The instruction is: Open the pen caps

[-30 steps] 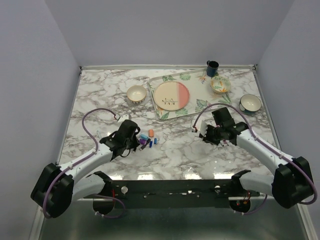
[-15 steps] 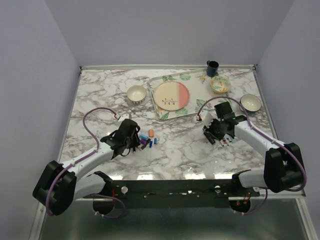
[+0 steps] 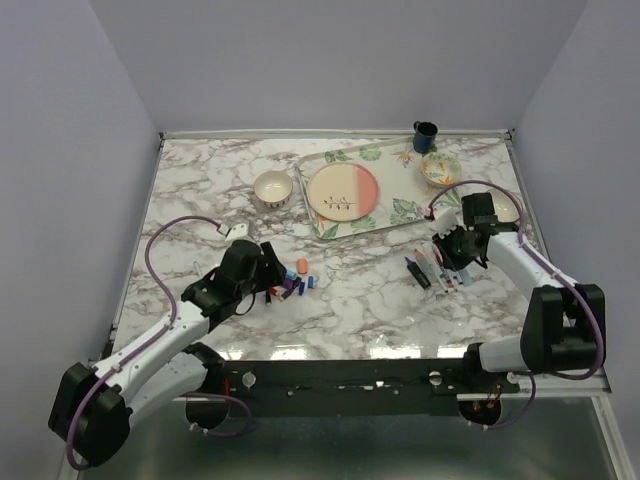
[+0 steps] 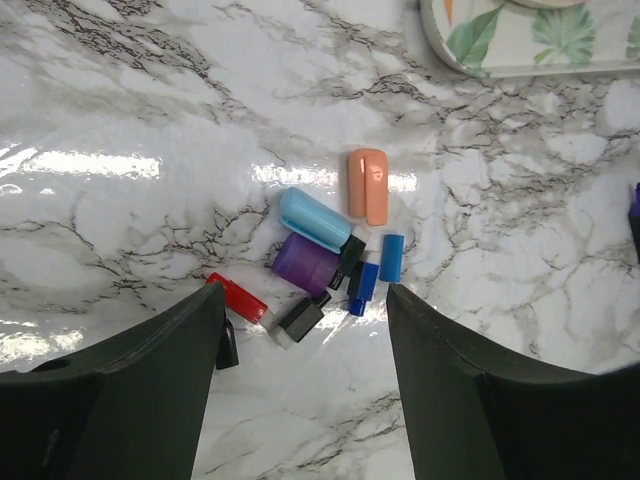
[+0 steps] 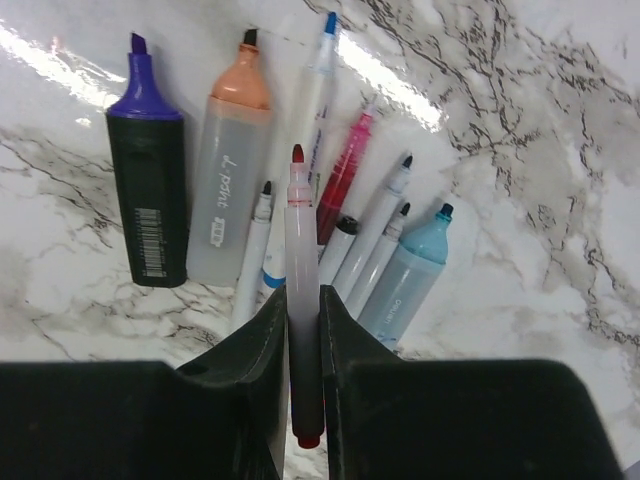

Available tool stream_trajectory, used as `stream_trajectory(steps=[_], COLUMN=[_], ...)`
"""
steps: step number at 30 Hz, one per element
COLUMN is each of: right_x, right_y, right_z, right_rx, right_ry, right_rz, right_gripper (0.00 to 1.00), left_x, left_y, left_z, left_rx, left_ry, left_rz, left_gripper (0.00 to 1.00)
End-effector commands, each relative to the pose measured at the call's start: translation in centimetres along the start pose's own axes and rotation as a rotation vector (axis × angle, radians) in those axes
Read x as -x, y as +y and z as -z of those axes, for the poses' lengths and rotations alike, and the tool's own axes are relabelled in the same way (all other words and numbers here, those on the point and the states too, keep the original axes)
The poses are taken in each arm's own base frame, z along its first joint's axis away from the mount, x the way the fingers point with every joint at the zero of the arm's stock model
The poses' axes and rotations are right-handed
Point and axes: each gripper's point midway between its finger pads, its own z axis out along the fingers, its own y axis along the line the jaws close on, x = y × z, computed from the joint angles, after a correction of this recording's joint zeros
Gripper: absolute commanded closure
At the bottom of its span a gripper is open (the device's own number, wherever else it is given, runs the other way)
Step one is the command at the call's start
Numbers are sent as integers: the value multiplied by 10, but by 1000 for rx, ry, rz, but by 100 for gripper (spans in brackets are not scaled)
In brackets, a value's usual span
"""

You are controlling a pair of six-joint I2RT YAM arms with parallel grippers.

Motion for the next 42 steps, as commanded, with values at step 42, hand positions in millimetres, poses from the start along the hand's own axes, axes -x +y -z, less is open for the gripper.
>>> stream_trajectory(steps=[42], right_x=[30], right_y=[14], right_z=[53], right_rx=[140], right_ry=[-254], right_rz=[7], right_gripper=[57], left_x=[20], left_y=[66], left_z=[46], left_rx=[198], left_ry=[-259], left_rz=[195], left_gripper=[1])
